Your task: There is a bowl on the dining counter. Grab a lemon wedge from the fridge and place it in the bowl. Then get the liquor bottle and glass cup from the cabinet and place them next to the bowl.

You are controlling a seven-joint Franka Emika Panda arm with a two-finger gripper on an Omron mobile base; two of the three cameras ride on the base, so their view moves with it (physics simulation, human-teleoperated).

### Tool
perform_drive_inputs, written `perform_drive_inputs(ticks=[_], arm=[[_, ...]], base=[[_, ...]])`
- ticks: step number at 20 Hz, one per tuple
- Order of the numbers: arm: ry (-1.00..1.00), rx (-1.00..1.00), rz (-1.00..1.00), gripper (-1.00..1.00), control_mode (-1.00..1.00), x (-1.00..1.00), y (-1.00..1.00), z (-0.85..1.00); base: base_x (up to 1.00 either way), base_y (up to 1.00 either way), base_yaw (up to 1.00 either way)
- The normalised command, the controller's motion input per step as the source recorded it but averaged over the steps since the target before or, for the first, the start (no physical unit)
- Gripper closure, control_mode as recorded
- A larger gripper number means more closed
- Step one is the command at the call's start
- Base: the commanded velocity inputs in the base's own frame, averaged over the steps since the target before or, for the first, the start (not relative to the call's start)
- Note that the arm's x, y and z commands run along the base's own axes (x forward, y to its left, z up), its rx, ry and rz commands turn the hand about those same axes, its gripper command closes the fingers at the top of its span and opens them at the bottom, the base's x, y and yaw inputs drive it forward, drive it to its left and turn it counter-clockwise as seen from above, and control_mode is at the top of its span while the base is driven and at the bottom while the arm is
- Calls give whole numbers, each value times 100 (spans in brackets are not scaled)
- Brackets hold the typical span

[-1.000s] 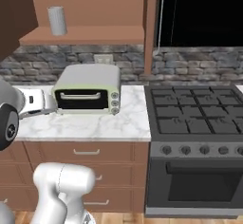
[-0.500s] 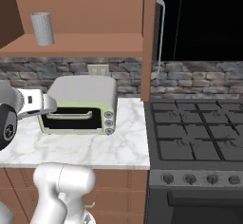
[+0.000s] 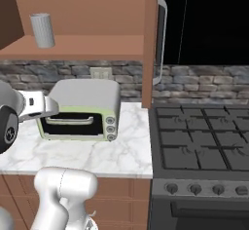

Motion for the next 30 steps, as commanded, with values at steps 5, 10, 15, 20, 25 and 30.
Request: perform_drive_inputs(ticks=[5,10,15,20,25,30], arm=[[7,-1,0,-100,-100,30,2,0],[-1,-1,29,-100,-100,62,0,12],[-27,-14,37,-100,-100,12,8,59],[-30,-23,29,-100,-100,1,12,54],[-21,-23,24,-100,-100,10,10,35],[-22,-20,21,-100,-100,17,16,17]], base=[[51,2,2],[0,0,0],[0,0,0],[0,0,0],[0,0,0],[0,0,0]])
